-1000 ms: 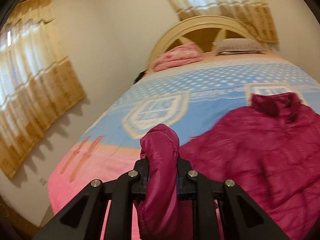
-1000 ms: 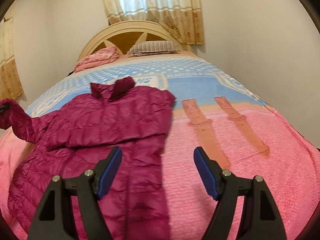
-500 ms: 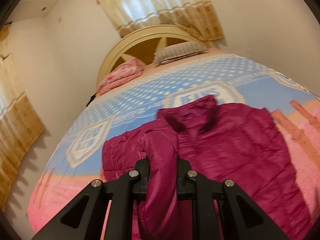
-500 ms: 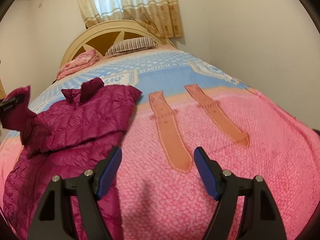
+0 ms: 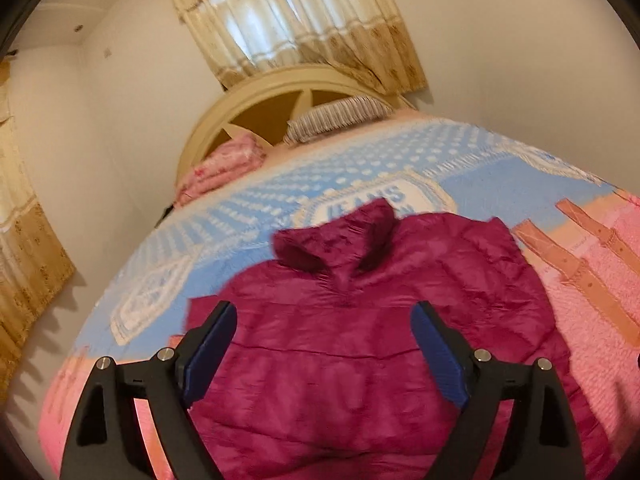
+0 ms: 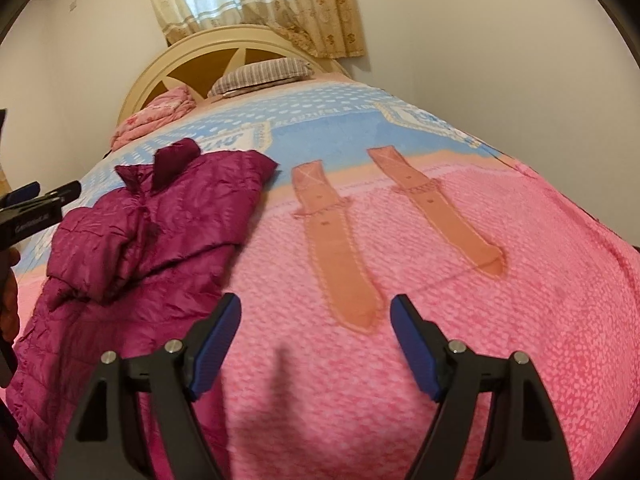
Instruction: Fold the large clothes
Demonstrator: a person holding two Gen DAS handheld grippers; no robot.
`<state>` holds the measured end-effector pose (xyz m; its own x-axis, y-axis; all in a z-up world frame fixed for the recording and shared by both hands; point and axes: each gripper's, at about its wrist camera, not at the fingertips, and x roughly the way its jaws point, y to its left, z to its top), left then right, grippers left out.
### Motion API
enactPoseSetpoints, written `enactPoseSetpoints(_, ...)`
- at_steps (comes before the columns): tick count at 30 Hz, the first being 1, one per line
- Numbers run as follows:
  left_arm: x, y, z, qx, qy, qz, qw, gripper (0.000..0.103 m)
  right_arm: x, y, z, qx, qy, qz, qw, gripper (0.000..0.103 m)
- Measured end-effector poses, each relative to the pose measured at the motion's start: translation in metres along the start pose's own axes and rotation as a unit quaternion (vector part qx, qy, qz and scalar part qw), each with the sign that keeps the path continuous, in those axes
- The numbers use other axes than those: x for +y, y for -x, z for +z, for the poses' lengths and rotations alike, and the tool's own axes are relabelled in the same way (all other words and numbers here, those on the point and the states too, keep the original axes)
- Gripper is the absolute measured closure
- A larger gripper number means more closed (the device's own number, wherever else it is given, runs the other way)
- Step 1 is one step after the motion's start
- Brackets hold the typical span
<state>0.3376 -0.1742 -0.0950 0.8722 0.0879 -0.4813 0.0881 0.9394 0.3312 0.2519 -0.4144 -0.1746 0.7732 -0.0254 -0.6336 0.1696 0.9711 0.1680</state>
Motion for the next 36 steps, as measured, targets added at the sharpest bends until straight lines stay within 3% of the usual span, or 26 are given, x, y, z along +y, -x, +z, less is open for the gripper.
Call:
enactPoseSetpoints(4,0.053,-0.009,-0.019,0.010,0.021,0.050,0.9985,0.011,0.039,-0.002,0.016,-0.004,0.024,0.036,0.999,0.023)
enactPoseSetpoints(8,0.103,-0.038,-0.052,0.069,0.046,0.097,0.9918,0.011,0.094,-0.020,0.037,0.023,0.046,0.107,0.993,0.023)
enactPoseSetpoints(12,0.142,-0.058,-0.090,0.121,0.089,0.105,0.9831,0.011,0.144,-0.052,0.041,0.057,0.075,0.126,0.988,0.025)
enactPoseSetpoints(13,0.146,-0.060,-0.095,0.126,0.093,0.104,0.9821,0.011,0.156,-0.062,0.039,0.065,0.089,0.126,0.986,0.028)
enactPoseSetpoints(17,0.161,-0.068,-0.115,0.141,0.110,0.107,0.9780,0.011,0.172,-0.089,0.028,0.104,0.113,0.109,0.982,0.069)
enactPoseSetpoints(20,0.171,-0.074,-0.127,0.152,0.123,0.107,0.9748,0.011,0.171,-0.091,0.022,0.103,0.124,0.088,0.983,0.088)
enactPoseSetpoints(27,0.180,-0.082,-0.139,0.175,0.138,0.093,0.9703,0.011,0.159,-0.092,0.017,0.107,0.132,0.038,0.985,0.093)
enactPoseSetpoints(31,0.187,-0.073,-0.130,0.169,0.144,0.083,0.9716,0.011,0.154,-0.094,0.015,0.117,0.126,0.037,0.984,0.093)
enactPoseSetpoints(32,0.189,-0.069,-0.124,0.161,0.141,0.082,0.9733,0.011,0.151,-0.089,0.017,0.112,0.118,0.041,0.986,0.091)
enactPoseSetpoints(34,0.194,-0.062,-0.113,0.144,0.137,0.086,0.9763,0.011,0.147,-0.078,0.025,0.095,0.099,0.048,0.989,0.060)
enactPoseSetpoints(35,0.195,-0.061,-0.109,0.141,0.138,0.087,0.9765,0.011,0.148,-0.071,0.029,0.086,0.092,0.055,0.991,0.030)
enactPoseSetpoints(36,0.197,-0.060,-0.106,0.138,0.141,0.086,0.9766,0.011,0.148,-0.066,0.033,0.073,0.083,0.066,0.992,0.021)
